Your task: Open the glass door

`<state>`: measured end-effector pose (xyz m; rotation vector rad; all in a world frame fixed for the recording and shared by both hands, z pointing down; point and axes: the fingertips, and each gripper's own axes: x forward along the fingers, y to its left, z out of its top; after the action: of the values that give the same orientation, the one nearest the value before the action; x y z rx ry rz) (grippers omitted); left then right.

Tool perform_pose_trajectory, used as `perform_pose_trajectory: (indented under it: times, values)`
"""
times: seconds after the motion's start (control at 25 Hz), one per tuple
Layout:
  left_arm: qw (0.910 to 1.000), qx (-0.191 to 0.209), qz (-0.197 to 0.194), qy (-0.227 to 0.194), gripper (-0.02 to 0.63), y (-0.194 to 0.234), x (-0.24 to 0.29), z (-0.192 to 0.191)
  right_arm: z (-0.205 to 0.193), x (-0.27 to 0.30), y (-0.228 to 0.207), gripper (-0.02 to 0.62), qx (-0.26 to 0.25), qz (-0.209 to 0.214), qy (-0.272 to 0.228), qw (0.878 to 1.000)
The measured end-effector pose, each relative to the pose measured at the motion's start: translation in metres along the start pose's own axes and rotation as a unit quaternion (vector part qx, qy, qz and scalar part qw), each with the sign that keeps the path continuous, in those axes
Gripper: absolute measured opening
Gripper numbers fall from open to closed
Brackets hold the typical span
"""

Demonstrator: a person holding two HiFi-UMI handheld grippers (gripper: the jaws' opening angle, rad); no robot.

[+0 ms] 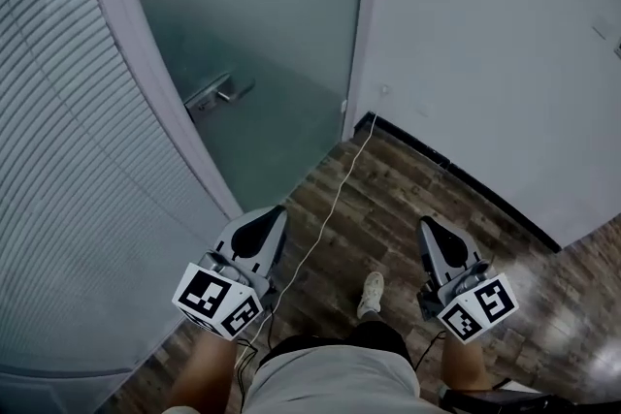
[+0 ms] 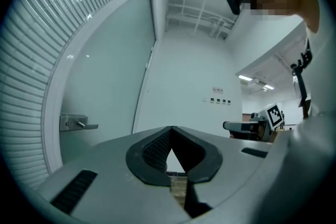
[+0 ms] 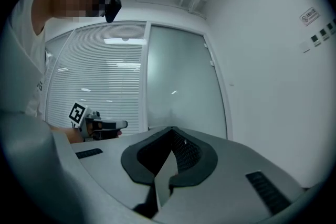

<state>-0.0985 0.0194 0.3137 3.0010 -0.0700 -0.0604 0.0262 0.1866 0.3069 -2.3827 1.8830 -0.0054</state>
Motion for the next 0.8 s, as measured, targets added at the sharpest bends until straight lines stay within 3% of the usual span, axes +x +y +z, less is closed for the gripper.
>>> perform_pose_trajectory:
  times: [0.36,0.8]
  values:
    - [0.9951,0.005,0.097,-0.021,0.0,0.079,0.074,0.004,-0.009,0.128,-0.076,0.002,0.0,0.094,0.011,0.995]
    - [0.9736,0.019,0.224,-0.037,0.0,0.127,0.162,0.011,-0.013,0.24,-0.166,0.002,-0.001,0.22,0.037,0.975]
